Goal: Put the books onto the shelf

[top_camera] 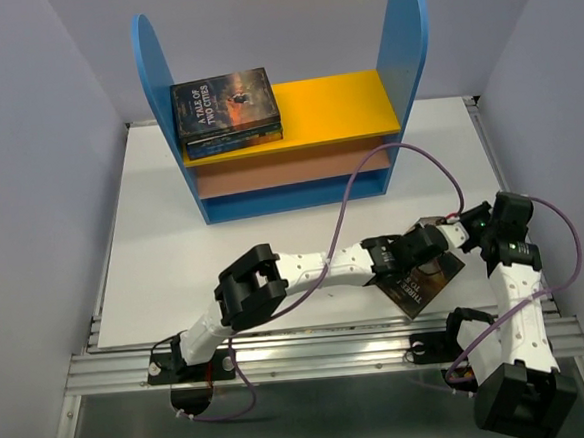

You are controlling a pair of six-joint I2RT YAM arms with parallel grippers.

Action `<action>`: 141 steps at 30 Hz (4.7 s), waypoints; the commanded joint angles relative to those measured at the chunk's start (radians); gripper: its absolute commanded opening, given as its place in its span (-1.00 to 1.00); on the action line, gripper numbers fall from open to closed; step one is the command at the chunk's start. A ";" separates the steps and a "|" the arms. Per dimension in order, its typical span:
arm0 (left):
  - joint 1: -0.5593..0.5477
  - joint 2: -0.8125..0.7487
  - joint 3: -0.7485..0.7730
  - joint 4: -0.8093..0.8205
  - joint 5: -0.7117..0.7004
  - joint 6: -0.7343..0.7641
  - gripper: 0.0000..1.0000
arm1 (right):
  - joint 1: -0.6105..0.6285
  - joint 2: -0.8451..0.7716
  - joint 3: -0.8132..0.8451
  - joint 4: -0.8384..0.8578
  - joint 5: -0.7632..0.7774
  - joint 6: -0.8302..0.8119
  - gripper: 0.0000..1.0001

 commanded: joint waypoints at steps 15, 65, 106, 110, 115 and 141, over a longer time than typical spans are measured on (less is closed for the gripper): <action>0.035 -0.525 -0.418 0.382 -0.166 0.533 -1.00 | -0.003 0.075 0.217 -0.038 0.071 -0.110 1.00; 0.749 -0.735 -0.083 0.045 0.328 1.242 -1.00 | -0.003 0.070 0.255 -0.169 0.200 -0.161 1.00; 0.870 -0.819 -0.230 -0.159 0.412 1.352 -1.00 | -0.003 0.047 0.218 -0.173 0.223 -0.164 1.00; 0.882 -0.805 -0.219 -0.142 0.408 1.321 -0.64 | -0.003 0.058 0.224 -0.173 0.217 -0.164 1.00; 0.886 -0.798 -0.210 -0.119 0.409 1.278 -0.21 | -0.003 0.056 0.217 -0.170 0.216 -0.159 1.00; 0.991 -0.790 -0.131 -0.193 0.662 1.183 0.30 | -0.003 0.079 0.209 -0.167 0.239 -0.161 1.00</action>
